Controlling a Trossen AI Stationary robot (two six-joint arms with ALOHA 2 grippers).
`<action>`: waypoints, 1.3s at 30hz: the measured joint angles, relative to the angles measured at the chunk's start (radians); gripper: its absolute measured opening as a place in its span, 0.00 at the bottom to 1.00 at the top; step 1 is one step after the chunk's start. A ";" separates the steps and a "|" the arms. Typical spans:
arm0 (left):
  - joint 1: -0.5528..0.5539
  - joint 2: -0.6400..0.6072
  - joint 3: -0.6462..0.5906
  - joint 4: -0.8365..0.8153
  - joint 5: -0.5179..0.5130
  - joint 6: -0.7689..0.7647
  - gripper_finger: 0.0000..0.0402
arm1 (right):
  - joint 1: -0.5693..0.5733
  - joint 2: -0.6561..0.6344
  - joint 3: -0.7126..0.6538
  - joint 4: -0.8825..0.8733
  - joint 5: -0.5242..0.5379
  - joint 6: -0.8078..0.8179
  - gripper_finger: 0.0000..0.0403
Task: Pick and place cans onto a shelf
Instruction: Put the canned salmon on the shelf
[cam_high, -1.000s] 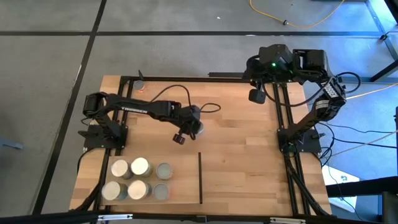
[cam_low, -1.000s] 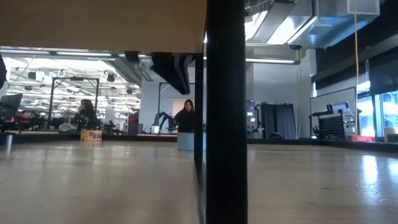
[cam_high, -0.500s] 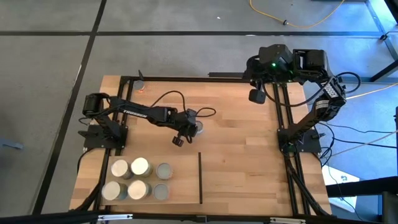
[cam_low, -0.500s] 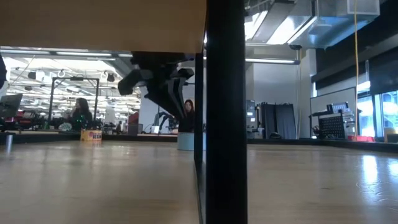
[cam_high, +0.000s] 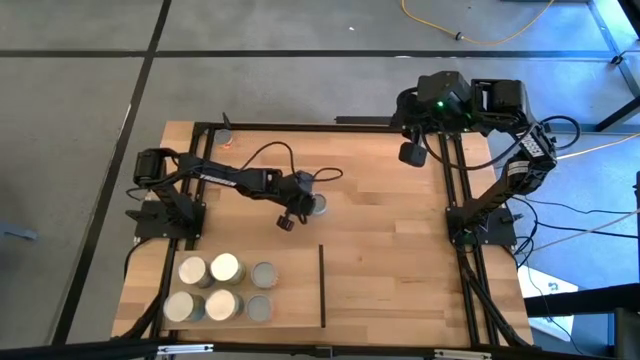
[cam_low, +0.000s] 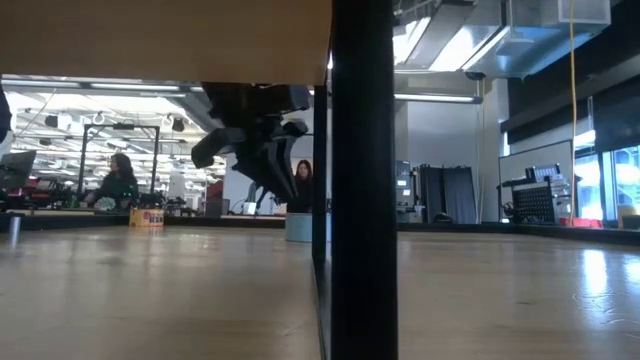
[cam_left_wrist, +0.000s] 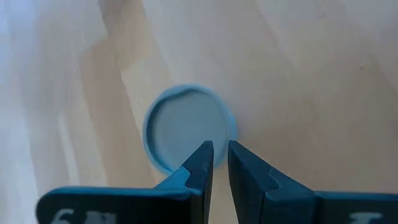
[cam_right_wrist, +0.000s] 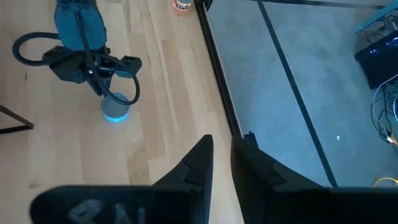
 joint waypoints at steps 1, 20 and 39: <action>0.001 0.003 0.000 0.008 0.013 0.019 0.10 | 0.000 0.000 0.000 0.000 0.000 0.002 0.15; 0.003 0.112 0.002 0.093 0.004 0.096 0.10 | 0.000 0.000 0.000 0.000 0.042 0.005 0.15; 0.003 0.135 0.021 0.137 -0.044 0.178 0.10 | 0.000 0.000 0.000 0.010 0.042 0.035 0.15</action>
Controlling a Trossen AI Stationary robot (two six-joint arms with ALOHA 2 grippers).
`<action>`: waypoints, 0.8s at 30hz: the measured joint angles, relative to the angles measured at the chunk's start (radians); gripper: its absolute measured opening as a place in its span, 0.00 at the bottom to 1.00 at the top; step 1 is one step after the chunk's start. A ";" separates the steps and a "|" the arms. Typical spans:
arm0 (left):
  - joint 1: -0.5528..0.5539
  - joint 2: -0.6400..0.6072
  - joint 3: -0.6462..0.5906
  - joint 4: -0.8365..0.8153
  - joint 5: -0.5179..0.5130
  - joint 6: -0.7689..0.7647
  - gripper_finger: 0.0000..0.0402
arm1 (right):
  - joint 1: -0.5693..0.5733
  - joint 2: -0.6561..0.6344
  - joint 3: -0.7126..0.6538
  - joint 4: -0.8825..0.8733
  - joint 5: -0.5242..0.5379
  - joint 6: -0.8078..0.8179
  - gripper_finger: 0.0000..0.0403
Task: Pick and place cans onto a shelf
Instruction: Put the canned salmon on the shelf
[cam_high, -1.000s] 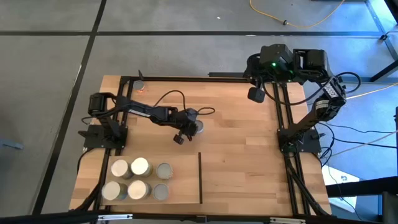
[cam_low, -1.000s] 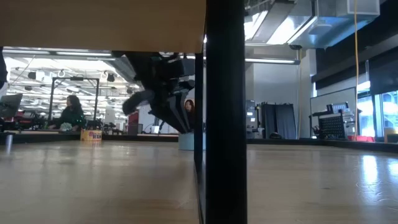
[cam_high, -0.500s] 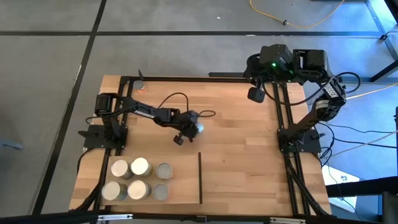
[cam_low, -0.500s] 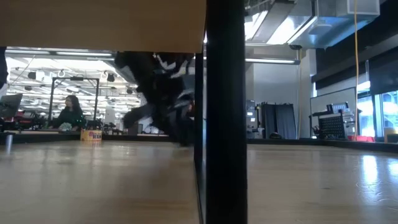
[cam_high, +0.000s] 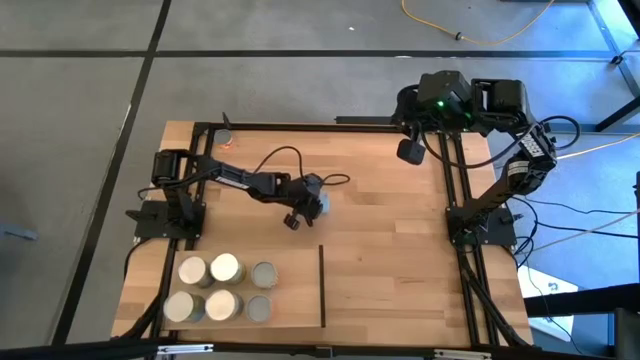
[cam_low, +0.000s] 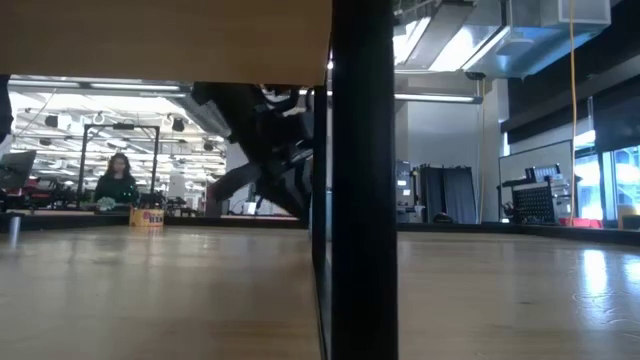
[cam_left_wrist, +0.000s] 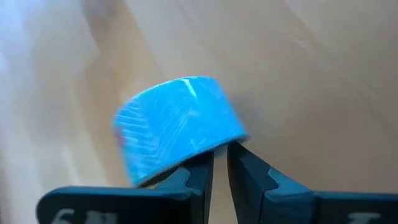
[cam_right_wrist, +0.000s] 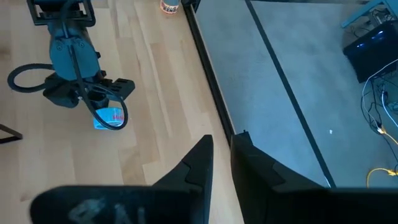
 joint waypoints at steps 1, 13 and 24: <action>0.000 0.000 0.010 0.001 -0.005 0.001 0.10 | 0.000 0.000 0.000 0.000 0.000 0.000 0.15; 0.000 0.000 0.091 -0.007 -0.006 0.078 0.10 | 0.000 0.000 0.000 0.000 0.000 0.048 0.15; 0.011 0.000 0.104 -0.003 -0.017 0.078 0.10 | 0.000 0.001 0.000 0.000 0.000 0.048 0.15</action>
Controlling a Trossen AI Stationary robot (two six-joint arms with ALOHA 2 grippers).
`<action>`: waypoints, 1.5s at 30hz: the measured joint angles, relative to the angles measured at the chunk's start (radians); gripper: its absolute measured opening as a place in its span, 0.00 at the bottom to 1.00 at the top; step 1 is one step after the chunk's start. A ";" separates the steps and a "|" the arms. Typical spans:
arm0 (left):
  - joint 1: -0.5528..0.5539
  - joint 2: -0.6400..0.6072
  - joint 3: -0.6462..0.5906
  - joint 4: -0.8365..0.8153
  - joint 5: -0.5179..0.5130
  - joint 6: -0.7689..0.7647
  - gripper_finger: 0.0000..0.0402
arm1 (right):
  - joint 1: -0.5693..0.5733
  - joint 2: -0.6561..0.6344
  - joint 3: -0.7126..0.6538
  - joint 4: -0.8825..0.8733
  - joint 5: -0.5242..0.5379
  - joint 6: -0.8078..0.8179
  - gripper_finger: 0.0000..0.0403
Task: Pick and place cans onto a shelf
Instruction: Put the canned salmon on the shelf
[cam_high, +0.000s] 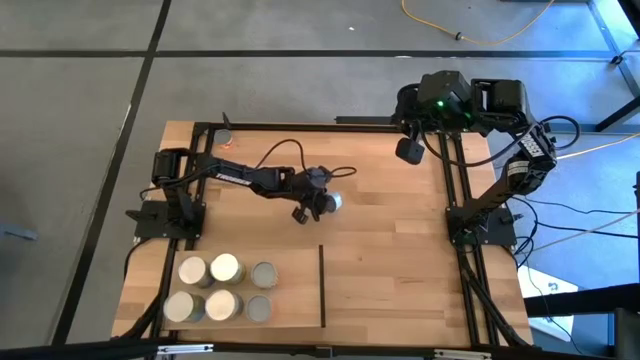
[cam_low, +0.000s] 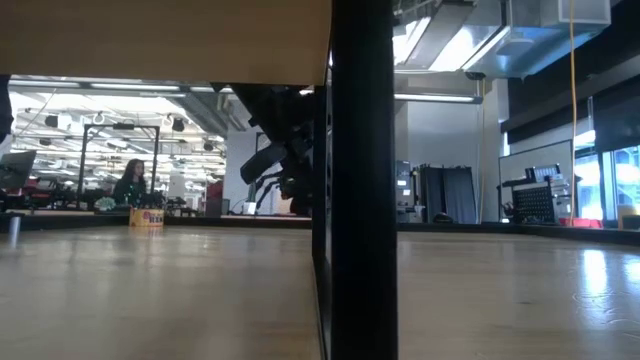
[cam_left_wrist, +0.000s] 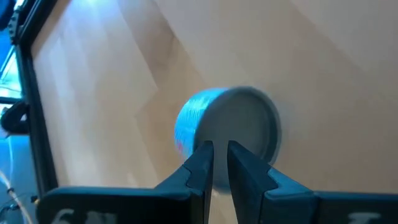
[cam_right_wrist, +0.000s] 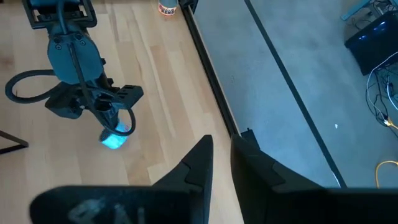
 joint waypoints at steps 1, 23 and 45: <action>0.003 0.000 0.000 0.003 -0.007 0.000 0.10 | 0.000 0.000 0.000 0.000 0.000 0.000 0.15; 0.034 0.026 0.002 0.089 0.194 0.035 0.10 | 0.000 0.000 0.000 0.000 0.000 0.051 0.15; 0.040 0.063 0.000 0.095 0.134 -0.048 0.10 | 0.000 0.000 0.000 0.000 0.000 0.052 0.15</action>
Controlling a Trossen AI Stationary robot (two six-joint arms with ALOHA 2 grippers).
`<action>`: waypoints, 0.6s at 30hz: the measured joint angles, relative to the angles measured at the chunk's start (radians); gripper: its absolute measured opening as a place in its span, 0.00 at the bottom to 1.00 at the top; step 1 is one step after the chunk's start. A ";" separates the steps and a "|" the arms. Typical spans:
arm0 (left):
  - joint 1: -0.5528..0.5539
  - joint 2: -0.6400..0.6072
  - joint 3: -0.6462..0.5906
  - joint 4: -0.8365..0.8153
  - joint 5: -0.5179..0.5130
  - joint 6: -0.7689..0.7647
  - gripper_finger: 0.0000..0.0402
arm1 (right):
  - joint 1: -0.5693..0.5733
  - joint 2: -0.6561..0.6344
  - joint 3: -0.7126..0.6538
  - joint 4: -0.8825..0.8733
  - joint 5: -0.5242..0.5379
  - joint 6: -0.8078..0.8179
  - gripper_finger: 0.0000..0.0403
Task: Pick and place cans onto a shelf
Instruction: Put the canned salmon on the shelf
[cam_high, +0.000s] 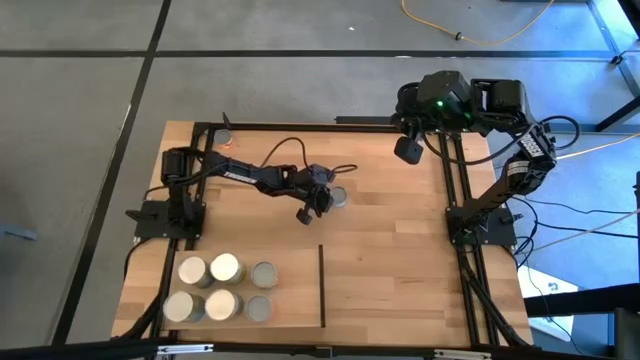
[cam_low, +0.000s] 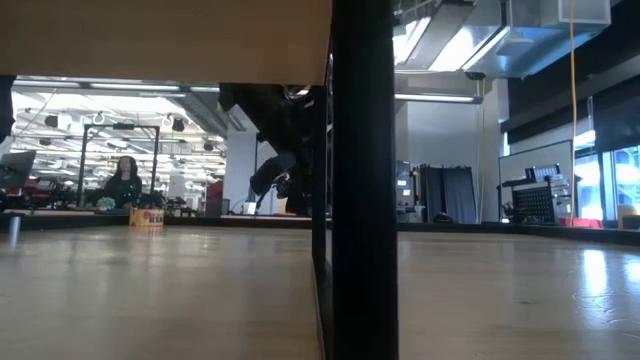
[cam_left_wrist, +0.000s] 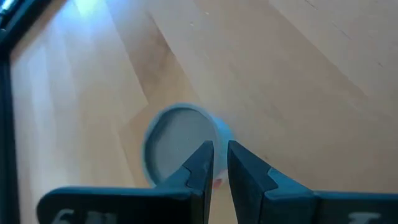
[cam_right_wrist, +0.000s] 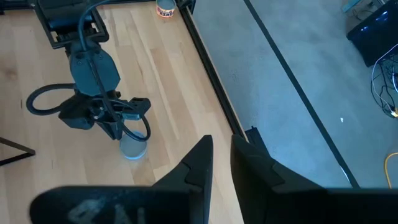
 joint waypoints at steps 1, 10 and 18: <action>-0.001 0.002 0.000 -0.001 0.000 0.000 0.10 | 0.000 0.000 0.000 0.000 0.000 0.000 0.15; -0.002 0.004 0.000 0.001 -0.001 0.002 0.10 | 0.000 0.000 0.000 0.000 0.000 0.000 0.15; -0.001 0.004 0.000 0.004 -0.021 0.002 0.10 | 0.000 0.000 0.000 0.000 0.000 0.000 0.15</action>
